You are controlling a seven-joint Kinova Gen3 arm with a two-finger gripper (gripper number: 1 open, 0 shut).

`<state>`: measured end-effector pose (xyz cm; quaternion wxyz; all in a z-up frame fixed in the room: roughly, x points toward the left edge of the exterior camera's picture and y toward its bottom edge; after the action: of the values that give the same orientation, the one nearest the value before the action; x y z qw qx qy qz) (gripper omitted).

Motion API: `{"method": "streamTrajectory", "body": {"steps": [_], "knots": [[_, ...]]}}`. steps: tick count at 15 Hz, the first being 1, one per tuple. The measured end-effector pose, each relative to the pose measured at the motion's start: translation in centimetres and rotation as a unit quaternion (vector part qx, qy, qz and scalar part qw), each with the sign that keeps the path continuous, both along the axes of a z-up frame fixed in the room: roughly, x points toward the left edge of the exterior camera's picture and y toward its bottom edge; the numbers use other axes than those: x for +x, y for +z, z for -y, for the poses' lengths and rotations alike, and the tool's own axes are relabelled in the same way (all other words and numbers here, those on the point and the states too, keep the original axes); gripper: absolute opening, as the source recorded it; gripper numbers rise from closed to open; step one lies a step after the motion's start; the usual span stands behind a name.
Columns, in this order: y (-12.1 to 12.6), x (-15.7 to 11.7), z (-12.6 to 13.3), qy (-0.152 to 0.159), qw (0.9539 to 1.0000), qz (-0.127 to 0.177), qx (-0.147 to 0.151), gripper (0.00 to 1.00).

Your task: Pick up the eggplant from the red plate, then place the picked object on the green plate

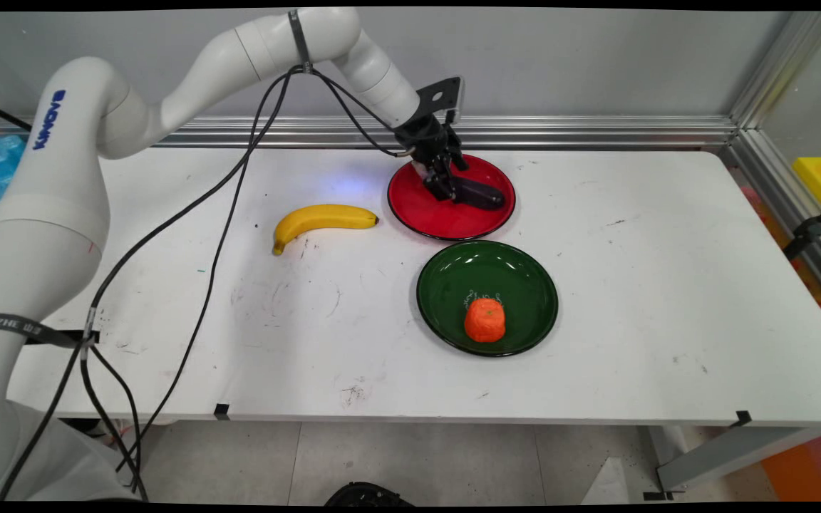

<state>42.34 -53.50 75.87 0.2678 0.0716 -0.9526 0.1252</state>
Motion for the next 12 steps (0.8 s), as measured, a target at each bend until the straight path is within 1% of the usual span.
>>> {"method": "streamTrajectory", "body": {"steps": [8,12], "knots": [[-0.16,-0.13,0.09,-0.009,1.0000,0.000,0.003,0.00],[0.63,-0.30,-0.11,-0.012,0.9999,0.000,0.000,0.00]]}}
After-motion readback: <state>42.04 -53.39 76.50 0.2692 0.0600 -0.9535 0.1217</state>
